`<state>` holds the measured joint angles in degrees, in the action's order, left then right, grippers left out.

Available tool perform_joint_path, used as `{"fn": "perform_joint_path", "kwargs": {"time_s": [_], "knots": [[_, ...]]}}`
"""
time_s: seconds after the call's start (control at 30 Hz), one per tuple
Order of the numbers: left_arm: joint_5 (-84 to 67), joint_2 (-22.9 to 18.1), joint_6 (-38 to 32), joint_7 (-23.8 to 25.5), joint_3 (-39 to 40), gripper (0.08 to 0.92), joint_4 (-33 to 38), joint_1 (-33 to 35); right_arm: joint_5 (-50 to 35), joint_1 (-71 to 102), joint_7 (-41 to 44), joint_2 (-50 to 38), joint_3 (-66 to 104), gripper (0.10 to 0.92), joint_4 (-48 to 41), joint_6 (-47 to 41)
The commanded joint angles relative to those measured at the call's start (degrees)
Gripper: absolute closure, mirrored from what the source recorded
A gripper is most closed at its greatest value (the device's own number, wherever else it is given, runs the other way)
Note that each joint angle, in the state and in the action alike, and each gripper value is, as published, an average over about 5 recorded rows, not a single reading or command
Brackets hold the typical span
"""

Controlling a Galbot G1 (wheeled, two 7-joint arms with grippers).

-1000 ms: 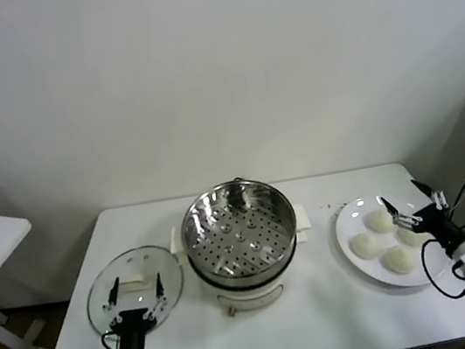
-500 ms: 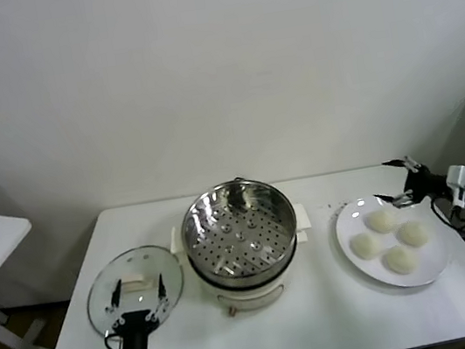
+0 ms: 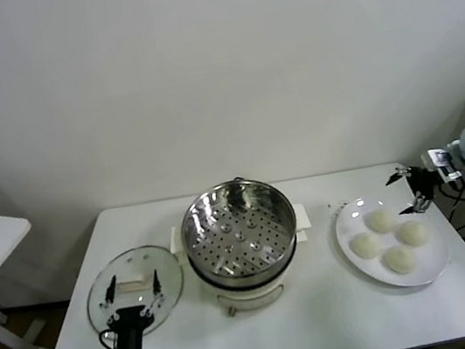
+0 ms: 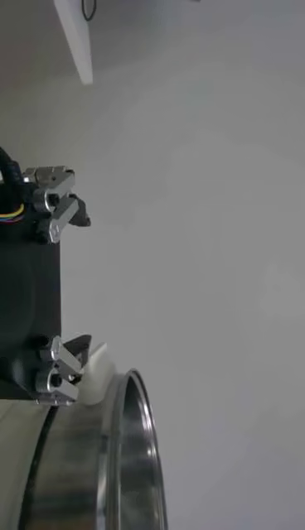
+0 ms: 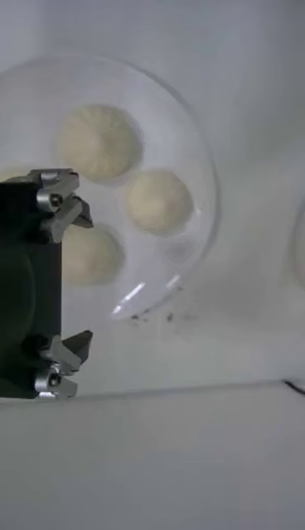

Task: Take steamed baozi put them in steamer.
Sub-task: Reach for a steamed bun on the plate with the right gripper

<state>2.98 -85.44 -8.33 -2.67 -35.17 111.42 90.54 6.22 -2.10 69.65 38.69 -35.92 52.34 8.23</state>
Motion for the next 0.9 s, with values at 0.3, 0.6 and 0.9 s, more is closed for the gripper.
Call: {"fn": "perform_joint_path", "kwargs": {"time_s": [0.3,0.6,0.9], "knots": [[-0.2,0.5,2.1,0.1,-0.5,0.177,0.9,-0.8,7.4,-2.5,3.0,11.5,-5.2,0.203,-12.0,0.9],[-0.4,0.7,2.3,0.2,-1.2,0.177,1.0,-0.7,13.9,1.2,-0.3,13.6,0.0,0.203,-14.5,2.4],[-0.5,0.7,2.2,0.1,-1.6,0.177,1.0,-0.5,18.7,2.0,-2.4,14.9,2.9,0.203,-17.0,4.1]]}}
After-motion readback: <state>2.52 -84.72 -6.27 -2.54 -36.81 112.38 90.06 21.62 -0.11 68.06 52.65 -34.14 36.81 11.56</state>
